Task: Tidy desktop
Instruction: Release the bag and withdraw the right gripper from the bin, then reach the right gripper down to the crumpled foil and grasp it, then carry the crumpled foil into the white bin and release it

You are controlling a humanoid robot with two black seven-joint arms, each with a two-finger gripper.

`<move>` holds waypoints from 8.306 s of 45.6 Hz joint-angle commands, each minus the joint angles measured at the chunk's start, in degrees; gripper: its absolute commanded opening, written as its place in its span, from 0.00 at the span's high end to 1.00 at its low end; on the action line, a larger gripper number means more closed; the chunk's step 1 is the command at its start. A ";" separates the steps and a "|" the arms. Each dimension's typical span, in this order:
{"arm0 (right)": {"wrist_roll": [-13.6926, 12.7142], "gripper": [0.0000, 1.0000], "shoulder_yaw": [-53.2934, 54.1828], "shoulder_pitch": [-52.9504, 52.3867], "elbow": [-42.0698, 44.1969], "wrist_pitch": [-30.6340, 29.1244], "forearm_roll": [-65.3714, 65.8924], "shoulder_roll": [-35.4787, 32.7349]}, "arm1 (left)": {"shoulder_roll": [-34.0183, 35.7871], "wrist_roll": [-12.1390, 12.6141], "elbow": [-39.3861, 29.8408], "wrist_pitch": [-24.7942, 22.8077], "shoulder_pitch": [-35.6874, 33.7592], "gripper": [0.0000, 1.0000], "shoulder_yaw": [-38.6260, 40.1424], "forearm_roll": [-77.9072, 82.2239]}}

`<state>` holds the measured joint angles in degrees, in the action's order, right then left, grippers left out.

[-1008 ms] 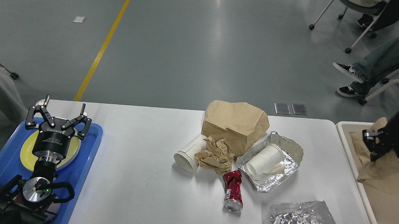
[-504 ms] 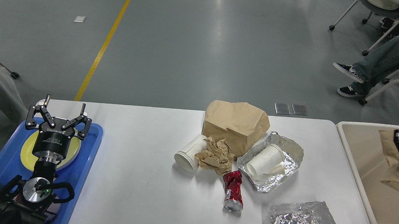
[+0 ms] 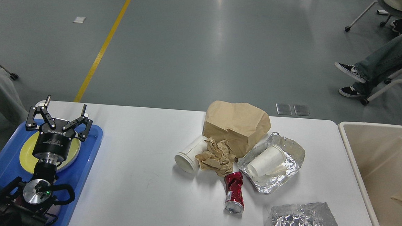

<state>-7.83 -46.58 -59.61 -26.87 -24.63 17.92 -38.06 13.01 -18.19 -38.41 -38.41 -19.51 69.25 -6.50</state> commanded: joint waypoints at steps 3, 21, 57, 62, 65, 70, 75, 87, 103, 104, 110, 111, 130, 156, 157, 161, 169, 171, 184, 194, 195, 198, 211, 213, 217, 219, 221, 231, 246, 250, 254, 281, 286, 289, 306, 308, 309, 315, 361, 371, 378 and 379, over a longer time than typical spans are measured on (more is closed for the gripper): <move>0.44 1.00 1.93 10.73 10.86 9.76 -0.87 8.61 | 0.00 0.00 0.00 0.00 0.00 0.04 0.00 0.00; -0.26 1.00 1.67 25.50 22.03 24.45 -0.95 18.29 | 0.00 0.00 0.00 0.00 0.00 0.04 0.00 0.00; 0.09 0.00 1.84 28.50 21.42 28.76 -1.13 19.08 | 0.00 0.00 0.00 0.00 0.00 0.04 0.00 0.00; 0.36 0.00 2.19 27.44 20.89 28.49 -1.22 18.20 | 0.00 0.00 0.00 0.00 0.00 0.04 0.00 0.00; 0.36 0.00 2.19 27.00 19.84 28.41 -1.22 18.11 | 0.00 0.00 0.00 0.00 0.00 0.04 0.00 0.00; -0.17 0.00 1.41 22.97 13.26 27.44 -0.69 14.96 | 0.00 0.00 0.00 0.00 0.00 0.04 0.00 0.00; -0.52 0.00 0.09 12.96 1.49 20.43 0.01 8.72 | 0.00 0.00 0.00 0.00 0.00 0.04 0.00 0.00; -1.67 0.00 -18.45 -22.89 -27.95 -1.64 1.95 4.31 | 0.00 0.00 0.00 0.00 0.00 0.04 0.09 0.00; -1.75 0.00 -23.21 -60.52 -56.79 -18.96 1.33 14.32 | 0.00 0.00 0.00 0.00 0.00 0.04 0.00 0.00; -1.75 0.00 -23.03 -62.37 -58.37 -19.14 1.16 15.12 | 0.00 0.00 0.00 0.00 0.00 0.04 0.00 0.00; -1.75 0.00 -22.94 -72.92 -66.90 -18.70 -8.14 18.81 | 0.00 0.00 0.00 0.00 0.00 0.04 0.00 0.00; -1.75 0.00 -22.94 -73.89 -67.70 -18.53 -9.38 19.68 | 0.00 0.00 0.00 0.00 0.00 0.04 0.00 0.00; -1.23 0.01 -21.98 -73.21 -73.13 -10.62 -12.91 26.72 | 0.00 0.00 0.00 0.00 0.00 0.04 0.00 0.00; -1.05 0.00 -13.45 -42.97 -69.11 10.03 -13.79 29.80 | 0.00 0.00 0.00 0.00 0.00 0.04 0.00 0.00; -1.22 0.00 -13.02 -42.09 -68.85 11.08 -13.79 30.24 | 0.00 0.00 -0.09 0.00 0.00 0.04 0.00 0.00; -1.31 0.01 -11.69 -38.31 -67.53 14.51 -13.44 30.85 | 0.00 0.00 0.00 -0.09 0.00 0.04 0.09 0.00; -1.40 0.08 -11.52 -31.28 -63.93 17.42 -7.99 32.44 | 0.00 0.00 0.00 -0.09 0.00 0.04 0.09 0.00; -1.40 0.14 -11.60 -28.56 -61.30 19.08 -7.20 34.54 | 0.00 0.00 -0.09 -0.09 0.00 0.04 0.09 0.00; -1.40 0.67 -12.13 -25.12 -58.91 19.89 -5.35 34.99 | 0.00 0.00 -0.09 -0.09 0.00 0.04 0.09 0.00; -1.49 1.00 -12.48 -25.03 -59.35 19.88 -5.70 34.63 | 0.00 0.00 -0.09 -0.09 0.00 0.04 0.09 0.00; -1.49 1.00 -12.57 -24.86 -59.35 20.23 -5.79 34.63 | 0.00 0.00 -0.09 -0.09 0.00 0.04 0.09 0.00; -1.49 1.00 -12.57 -24.07 -59.35 20.76 -5.79 34.63 | 0.00 0.00 -0.09 -0.09 0.00 0.04 0.09 0.00; -1.58 1.00 -12.57 -23.10 -59.00 23.05 -6.32 34.64 | 0.00 0.00 -0.09 -0.09 0.00 0.04 0.09 0.00; -1.58 1.00 -12.57 -23.10 -59.00 23.05 -6.32 34.55 | 0.00 0.00 -0.09 -0.09 0.00 0.04 0.09 0.00; -1.58 1.00 -12.57 -23.27 -59.18 22.78 -6.58 33.58 | 0.00 0.00 -0.09 -0.09 0.00 0.04 0.09 0.00; -1.58 1.00 -12.57 -23.97 -59.61 22.43 -6.67 32.62 | 0.00 0.00 -0.09 -0.09 0.00 0.04 0.09 0.00; -1.58 1.00 -12.66 -25.11 -60.58 22.17 -6.67 31.74 | 0.00 0.00 0.00 -0.09 0.00 0.04 0.09 0.00; -1.58 1.00 -16.79 -42.50 -70.51 16.20 -9.39 25.41 | 0.00 0.00 0.00 -0.09 0.00 0.04 0.09 0.00; -1.31 1.00 -26.02 -69.31 -72.98 -2.96 -9.92 18.11 | 0.00 0.00 -0.09 -0.09 0.00 0.04 0.09 0.00; -1.31 1.00 -27.33 -72.84 -72.98 -5.96 -9.92 17.94 | 0.00 0.00 0.00 -0.09 0.00 0.04 0.09 0.00; -1.31 1.00 -27.69 -73.28 -72.89 -5.78 -10.01 17.85 | 0.00 0.00 0.00 -0.09 0.00 0.04 0.09 0.00; -1.14 1.00 -26.65 -38.50 -32.39 1.07 -9.04 3.00 | 0.00 0.00 0.00 -0.09 0.00 0.04 0.00 0.00; -1.31 1.00 -19.44 -26.64 -21.32 3.00 -9.04 1.42 | 0.00 0.00 -0.09 -0.09 0.00 0.04 0.00 0.00; -1.32 1.00 -14.43 -17.41 -12.88 6.51 -9.21 1.59 | 0.00 0.00 0.00 -0.09 0.09 0.04 0.00 0.00; -0.79 1.00 1.31 15.74 20.71 22.24 -9.48 16.34 | 0.00 0.00 0.00 -0.09 0.00 0.04 0.00 0.00; -0.79 1.00 1.32 18.03 21.50 24.70 -9.48 18.19 | 0.00 0.00 0.00 -0.09 0.00 0.04 0.00 0.00; -0.79 1.00 1.40 18.73 21.68 25.58 -9.57 18.81 | 0.00 0.00 0.00 -0.09 0.00 0.04 0.00 0.00; -0.52 1.00 1.75 20.76 21.68 28.23 -9.83 20.39 | 0.00 0.00 0.00 -0.09 0.00 0.04 0.00 0.00; 0.09 0.00 5.27 17.34 17.03 28.50 -9.92 16.80 | 0.00 0.00 0.00 -0.09 0.00 0.04 0.00 0.00; -3.94 0.00 3.34 1.71 -5.27 27.36 -8.69 7.48 | 0.00 0.00 0.00 -0.09 0.00 0.04 0.09 0.00; -12.82 0.00 -8.07 -15.34 -21.71 20.07 -6.49 7.12 | 0.00 0.00 0.00 -0.09 0.00 0.04 0.09 0.00; -13.00 0.00 -10.00 -18.23 -24.00 18.75 -6.58 7.39 | 0.00 0.00 -0.09 -0.09 0.00 0.04 0.09 0.00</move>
<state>-16.73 -47.94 -65.19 -39.57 -0.42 10.39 -30.93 13.01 -18.19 -38.41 -38.46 -19.51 69.35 -6.50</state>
